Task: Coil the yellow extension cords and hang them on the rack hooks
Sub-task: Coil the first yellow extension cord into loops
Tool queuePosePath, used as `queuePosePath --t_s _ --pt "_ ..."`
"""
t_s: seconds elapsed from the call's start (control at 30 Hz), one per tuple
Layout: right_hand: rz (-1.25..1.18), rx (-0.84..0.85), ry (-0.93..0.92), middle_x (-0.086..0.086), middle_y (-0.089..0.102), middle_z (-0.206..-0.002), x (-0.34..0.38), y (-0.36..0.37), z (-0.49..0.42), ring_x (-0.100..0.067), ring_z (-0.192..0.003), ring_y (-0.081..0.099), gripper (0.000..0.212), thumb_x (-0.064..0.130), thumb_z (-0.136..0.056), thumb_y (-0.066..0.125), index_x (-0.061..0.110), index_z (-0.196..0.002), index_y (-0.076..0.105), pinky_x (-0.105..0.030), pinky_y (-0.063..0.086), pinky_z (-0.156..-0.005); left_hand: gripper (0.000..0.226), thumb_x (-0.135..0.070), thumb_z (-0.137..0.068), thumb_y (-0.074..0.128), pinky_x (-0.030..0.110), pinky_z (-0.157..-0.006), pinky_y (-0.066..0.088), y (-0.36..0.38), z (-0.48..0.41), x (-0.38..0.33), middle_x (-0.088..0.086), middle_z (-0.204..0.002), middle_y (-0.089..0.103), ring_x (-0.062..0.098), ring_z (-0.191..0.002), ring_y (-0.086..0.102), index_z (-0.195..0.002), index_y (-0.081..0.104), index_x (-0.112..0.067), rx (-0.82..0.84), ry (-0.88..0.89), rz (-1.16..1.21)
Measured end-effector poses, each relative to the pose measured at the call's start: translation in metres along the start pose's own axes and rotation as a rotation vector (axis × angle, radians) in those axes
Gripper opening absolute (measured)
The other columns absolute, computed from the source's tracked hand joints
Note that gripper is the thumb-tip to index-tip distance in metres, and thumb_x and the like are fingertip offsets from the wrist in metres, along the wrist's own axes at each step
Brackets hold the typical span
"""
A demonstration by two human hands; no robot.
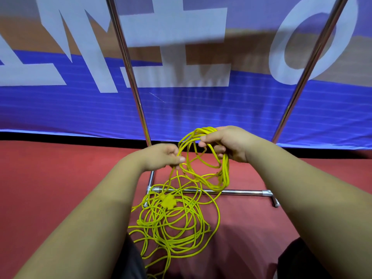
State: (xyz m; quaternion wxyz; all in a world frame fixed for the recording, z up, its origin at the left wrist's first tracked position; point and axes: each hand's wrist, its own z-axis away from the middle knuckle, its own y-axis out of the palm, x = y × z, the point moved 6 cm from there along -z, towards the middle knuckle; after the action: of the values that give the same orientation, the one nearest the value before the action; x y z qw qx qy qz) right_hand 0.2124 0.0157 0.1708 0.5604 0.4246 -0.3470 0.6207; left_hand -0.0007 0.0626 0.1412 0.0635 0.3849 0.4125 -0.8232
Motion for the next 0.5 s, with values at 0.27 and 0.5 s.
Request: queuePosePath --t_s 0.27,0.5 --pt "-0.011 0.006 0.013 -0.007 0.079 -0.120 -0.004 -0.022 -0.003 -0.009 -0.044 0.034 0.018 0.024 -0.102 0.065 0.012 -0.115 0.069 -0.028 0.040 -0.051 0.027 -0.009 -0.106 0.050 0.037 -0.077 0.055 -0.034 -0.001 0.024 0.001 -0.086 0.069 0.018 -0.078 0.066 -0.104 0.072 -0.027 -0.330 -0.030 -0.148" --pt "0.029 -0.068 0.089 -0.006 0.080 -0.115 -0.013 -0.026 -0.005 -0.009 -0.049 0.047 0.028 0.033 -0.103 0.065 0.010 -0.119 0.072 -0.028 0.046 -0.053 0.065 0.007 -0.094 0.049 0.031 -0.083 0.041 -0.044 0.012 -0.053 -0.013 -0.091 0.053 0.016 -0.093 0.047 -0.135 0.066 -0.040 -0.465 0.414 -0.471"
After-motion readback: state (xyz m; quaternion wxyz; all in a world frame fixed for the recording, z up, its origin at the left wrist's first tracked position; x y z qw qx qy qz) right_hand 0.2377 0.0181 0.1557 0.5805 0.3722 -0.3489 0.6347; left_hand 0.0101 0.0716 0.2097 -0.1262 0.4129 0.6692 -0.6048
